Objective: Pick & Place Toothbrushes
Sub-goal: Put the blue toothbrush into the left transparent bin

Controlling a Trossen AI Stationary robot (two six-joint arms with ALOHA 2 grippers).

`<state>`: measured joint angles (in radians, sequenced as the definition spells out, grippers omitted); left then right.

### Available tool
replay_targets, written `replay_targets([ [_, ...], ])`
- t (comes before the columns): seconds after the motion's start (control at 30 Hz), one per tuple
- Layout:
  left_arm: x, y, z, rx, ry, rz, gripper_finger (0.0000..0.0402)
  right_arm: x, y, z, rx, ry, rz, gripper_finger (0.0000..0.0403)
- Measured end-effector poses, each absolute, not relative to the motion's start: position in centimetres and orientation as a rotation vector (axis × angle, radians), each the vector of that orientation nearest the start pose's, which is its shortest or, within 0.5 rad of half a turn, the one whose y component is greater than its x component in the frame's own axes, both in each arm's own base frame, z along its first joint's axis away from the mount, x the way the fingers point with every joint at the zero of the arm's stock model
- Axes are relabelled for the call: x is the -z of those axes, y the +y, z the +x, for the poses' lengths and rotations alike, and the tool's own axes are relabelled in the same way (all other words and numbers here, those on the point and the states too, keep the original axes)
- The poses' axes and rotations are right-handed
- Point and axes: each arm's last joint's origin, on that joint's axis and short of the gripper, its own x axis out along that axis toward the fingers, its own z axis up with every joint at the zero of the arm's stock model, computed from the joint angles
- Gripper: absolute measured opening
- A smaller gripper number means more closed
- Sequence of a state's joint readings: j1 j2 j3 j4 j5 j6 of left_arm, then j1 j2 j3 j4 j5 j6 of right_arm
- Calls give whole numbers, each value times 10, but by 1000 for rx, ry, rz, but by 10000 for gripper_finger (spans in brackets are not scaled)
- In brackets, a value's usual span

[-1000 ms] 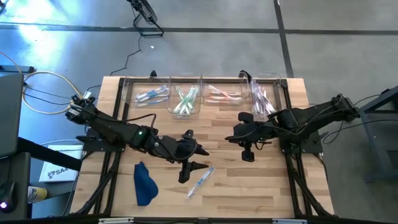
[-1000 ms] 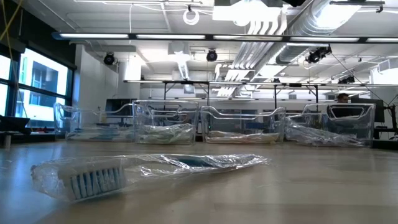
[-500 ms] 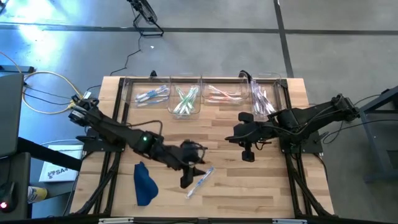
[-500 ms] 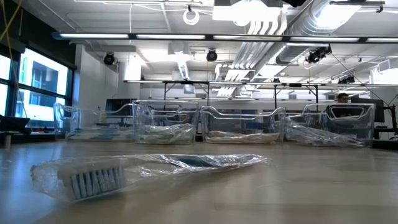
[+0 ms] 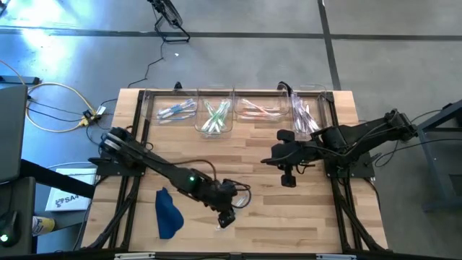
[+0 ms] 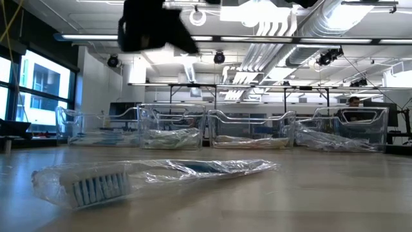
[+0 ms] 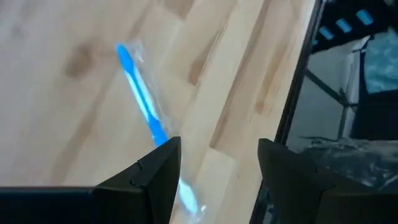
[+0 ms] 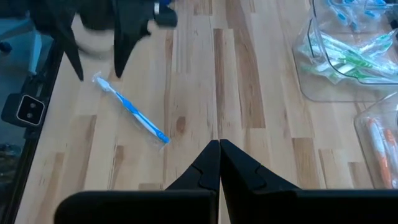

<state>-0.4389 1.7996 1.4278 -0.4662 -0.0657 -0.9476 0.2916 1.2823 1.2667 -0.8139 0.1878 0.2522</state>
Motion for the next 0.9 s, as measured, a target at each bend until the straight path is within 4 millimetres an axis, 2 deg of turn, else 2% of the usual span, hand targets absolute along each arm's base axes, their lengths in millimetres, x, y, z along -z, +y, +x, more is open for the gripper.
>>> replay_targets([
  [0.17, -226, -172, 367, -87, 1001, -708, 209, -342, 68, 246, -1, 811, 28, 3],
  [0.23, -215, -171, 365, -136, 1067, -706, 209, -342, 68, 246, -1, 812, 28, 3],
  [0.4, -199, -172, 368, -204, 1109, -745, 209, -342, 68, 246, 3, 811, 26, 3],
  [0.57, -190, -177, 377, -186, 1070, -783, 209, -342, 68, 247, 20, 807, 20, 3],
  [0.9, -183, -177, 376, -199, 1122, -796, 209, -341, 68, 246, 31, 813, 42, 3],
])
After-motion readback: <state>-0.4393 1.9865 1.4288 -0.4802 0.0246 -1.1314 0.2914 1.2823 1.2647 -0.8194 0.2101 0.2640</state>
